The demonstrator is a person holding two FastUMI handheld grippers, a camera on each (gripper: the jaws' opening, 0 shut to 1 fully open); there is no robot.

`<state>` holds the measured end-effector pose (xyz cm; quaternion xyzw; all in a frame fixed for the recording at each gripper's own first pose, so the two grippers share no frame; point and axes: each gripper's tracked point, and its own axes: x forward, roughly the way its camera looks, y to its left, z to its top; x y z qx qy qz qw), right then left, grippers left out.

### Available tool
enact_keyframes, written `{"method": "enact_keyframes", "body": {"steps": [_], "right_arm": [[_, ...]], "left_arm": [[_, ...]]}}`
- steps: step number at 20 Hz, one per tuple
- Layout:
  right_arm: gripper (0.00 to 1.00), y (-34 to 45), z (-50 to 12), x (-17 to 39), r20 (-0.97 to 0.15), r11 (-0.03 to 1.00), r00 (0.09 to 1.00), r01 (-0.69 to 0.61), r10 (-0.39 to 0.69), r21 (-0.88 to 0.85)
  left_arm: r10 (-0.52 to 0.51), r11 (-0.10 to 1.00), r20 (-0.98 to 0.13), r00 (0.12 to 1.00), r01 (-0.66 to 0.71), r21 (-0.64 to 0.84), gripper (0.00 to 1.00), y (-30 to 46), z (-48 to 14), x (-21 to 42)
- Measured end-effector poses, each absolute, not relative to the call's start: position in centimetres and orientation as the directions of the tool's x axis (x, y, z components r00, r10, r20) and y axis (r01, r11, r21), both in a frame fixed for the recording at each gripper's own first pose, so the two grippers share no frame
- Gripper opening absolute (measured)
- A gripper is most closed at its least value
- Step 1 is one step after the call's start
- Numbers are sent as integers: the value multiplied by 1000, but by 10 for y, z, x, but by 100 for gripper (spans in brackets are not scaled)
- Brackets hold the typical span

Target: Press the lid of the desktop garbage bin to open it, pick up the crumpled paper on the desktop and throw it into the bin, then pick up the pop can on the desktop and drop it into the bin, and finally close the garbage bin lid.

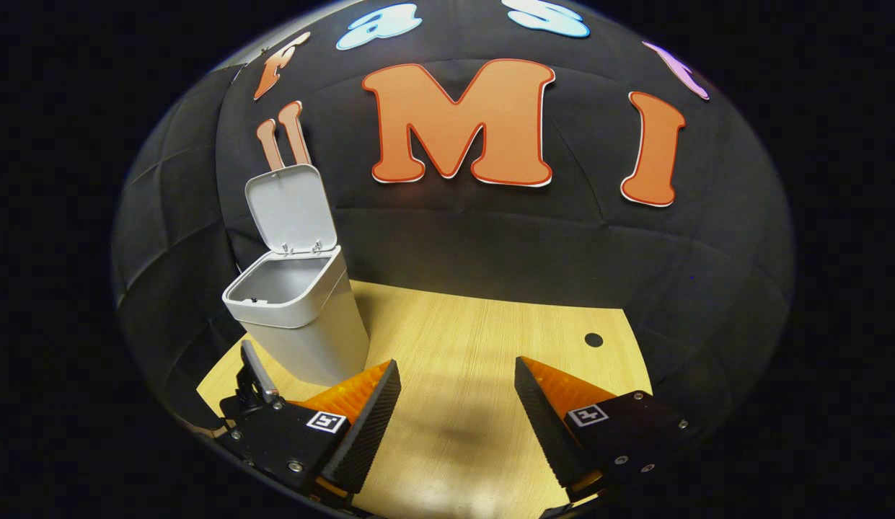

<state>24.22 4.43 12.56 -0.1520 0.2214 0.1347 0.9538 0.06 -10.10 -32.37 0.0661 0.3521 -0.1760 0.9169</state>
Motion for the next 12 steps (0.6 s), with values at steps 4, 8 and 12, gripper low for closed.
{"method": "enact_keyframes", "body": {"steps": [4,8,12], "right_arm": [[95,41,117,242,-480,917,857,-328,188,-226],[95,38,113,240,-490,918,851,-329,188,-221],[95,36,116,238,-484,921,854,-328,193,-211]], "left_arm": [[-260,933,-666,699,361,15,93,-103,-329,6],[-257,936,-662,704,352,11,86,-102,-324,3],[-243,943,-643,726,332,18,85,-98,-298,7]]}}
